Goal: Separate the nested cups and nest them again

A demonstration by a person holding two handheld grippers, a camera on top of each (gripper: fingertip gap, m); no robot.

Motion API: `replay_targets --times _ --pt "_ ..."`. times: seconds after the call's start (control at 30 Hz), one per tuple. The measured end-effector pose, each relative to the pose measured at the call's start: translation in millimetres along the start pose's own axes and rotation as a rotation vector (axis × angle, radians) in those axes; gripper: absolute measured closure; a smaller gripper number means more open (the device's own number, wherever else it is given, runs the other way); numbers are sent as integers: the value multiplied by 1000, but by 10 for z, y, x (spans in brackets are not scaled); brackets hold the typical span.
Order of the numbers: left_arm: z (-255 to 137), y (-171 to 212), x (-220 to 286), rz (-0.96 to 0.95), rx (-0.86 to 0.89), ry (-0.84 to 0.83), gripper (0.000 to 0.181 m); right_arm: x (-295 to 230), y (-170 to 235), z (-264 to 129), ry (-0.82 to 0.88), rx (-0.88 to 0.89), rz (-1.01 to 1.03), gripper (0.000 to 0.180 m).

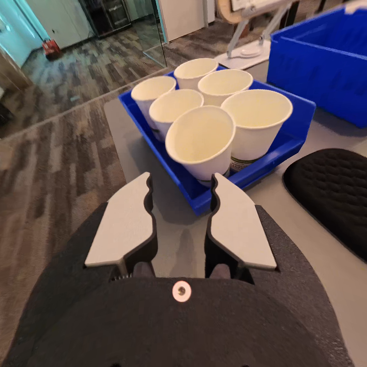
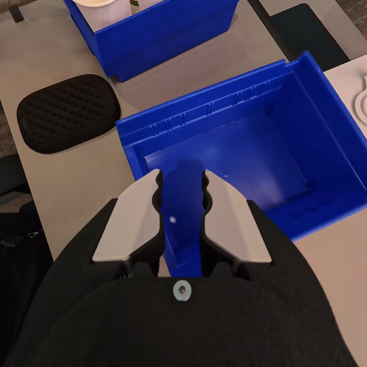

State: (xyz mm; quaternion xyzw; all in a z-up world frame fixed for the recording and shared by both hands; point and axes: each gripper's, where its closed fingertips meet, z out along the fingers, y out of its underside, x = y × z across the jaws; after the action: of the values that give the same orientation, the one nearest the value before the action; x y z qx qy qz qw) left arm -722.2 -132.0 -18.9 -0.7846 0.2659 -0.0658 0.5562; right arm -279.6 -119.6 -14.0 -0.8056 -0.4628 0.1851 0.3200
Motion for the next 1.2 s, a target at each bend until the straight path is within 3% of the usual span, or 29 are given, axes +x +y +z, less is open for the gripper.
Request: replay_targets --times 0.13,0.3,0.43,0.6,0.7,1.07,1.2 --pt "124 -286 378 282 -99 58 134 -84 -87 103 -37 -1 -7 143" --pt "438 -197 643 477 -303 156 139 -160 -75 165 -78 3 16 143" --pt "561 -177 585 459 -362 194 146 -163 49 137 -76 -23 22 143" --pt "603 -34 592 484 -506 270 173 -116 199 55 -78 -38 49 143" --pt "619 45 602 525 -588 289 178 -84 252 17 -83 -26 73 143" --pt "516 100 504 522 -813 352 177 -88 439 -10 -114 -33 103 143" --pt "549 44 534 486 -761 347 145 -72 510 -17 -119 -37 117 143"
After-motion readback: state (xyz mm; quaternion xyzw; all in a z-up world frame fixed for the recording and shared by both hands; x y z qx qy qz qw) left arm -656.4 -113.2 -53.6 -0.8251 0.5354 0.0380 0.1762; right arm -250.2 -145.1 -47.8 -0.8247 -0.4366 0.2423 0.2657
